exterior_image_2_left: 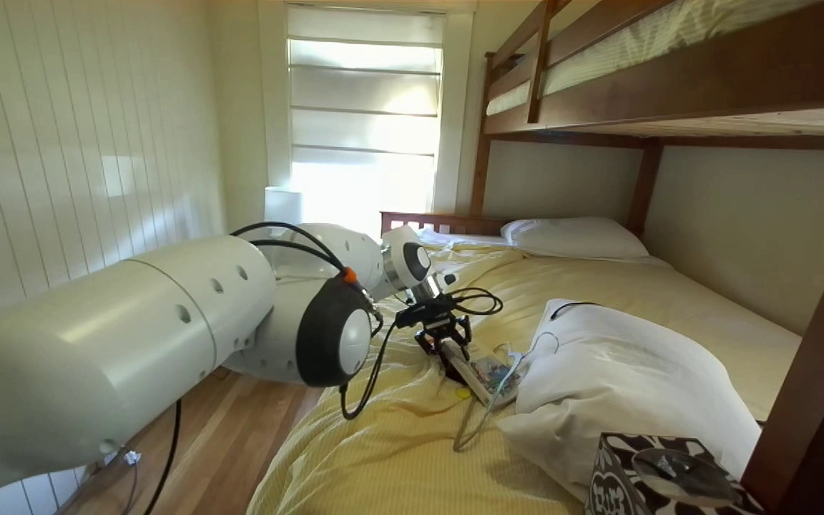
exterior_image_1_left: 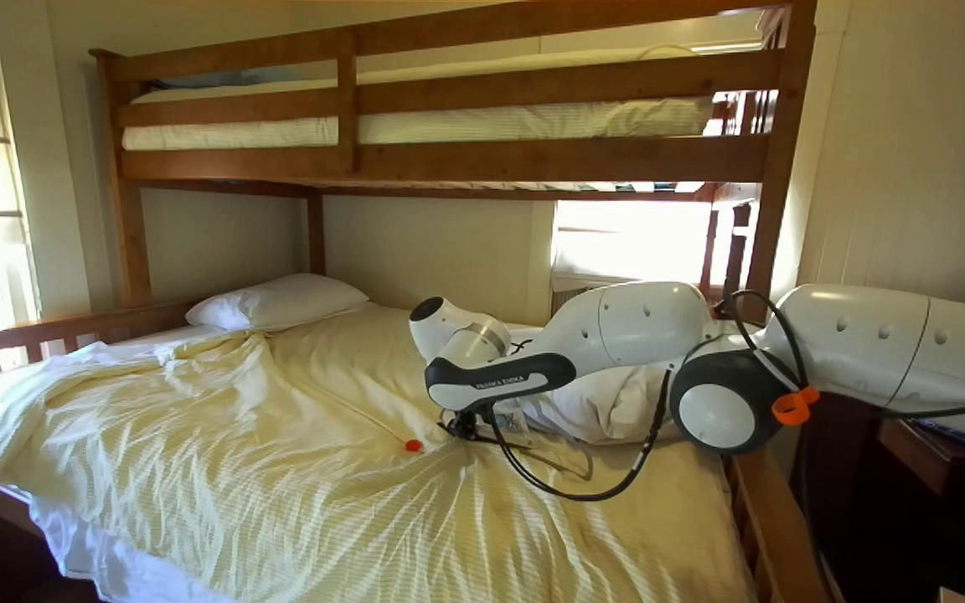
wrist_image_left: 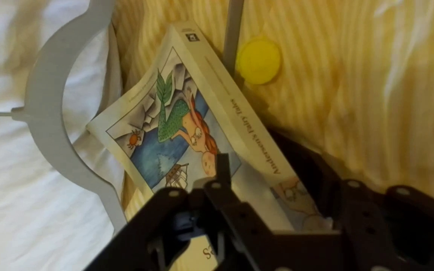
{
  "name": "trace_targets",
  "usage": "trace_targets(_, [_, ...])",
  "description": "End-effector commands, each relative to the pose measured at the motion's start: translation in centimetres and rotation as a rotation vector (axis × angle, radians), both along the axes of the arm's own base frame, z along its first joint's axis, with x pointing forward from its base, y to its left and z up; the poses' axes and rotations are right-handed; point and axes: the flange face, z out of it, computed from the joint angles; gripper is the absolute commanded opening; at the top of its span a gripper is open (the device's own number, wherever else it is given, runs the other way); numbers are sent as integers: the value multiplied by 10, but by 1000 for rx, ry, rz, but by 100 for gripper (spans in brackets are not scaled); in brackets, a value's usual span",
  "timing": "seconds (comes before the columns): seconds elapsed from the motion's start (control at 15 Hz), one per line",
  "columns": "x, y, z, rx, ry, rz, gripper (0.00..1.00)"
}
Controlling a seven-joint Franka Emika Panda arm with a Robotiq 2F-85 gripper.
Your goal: Put the book on the pillow
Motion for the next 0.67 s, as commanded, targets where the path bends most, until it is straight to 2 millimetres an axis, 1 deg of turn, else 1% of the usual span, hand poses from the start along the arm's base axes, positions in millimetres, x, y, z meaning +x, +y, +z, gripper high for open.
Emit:
trace_targets(0.0, [6,-7,13,23,-79,-46,24])
trace_targets(0.13, [8,-10,15,24,-97,-58,10])
trace_targets(0.2, [8,-12,15,20,-102,-64,6])
trace_targets(0.33, [8,-12,19,35,-95,-69,7])
trace_targets(0.47, [12,-2,39,42,-136,-48,6])
trace_targets(0.6, [20,7,71,53,-226,-38,6])
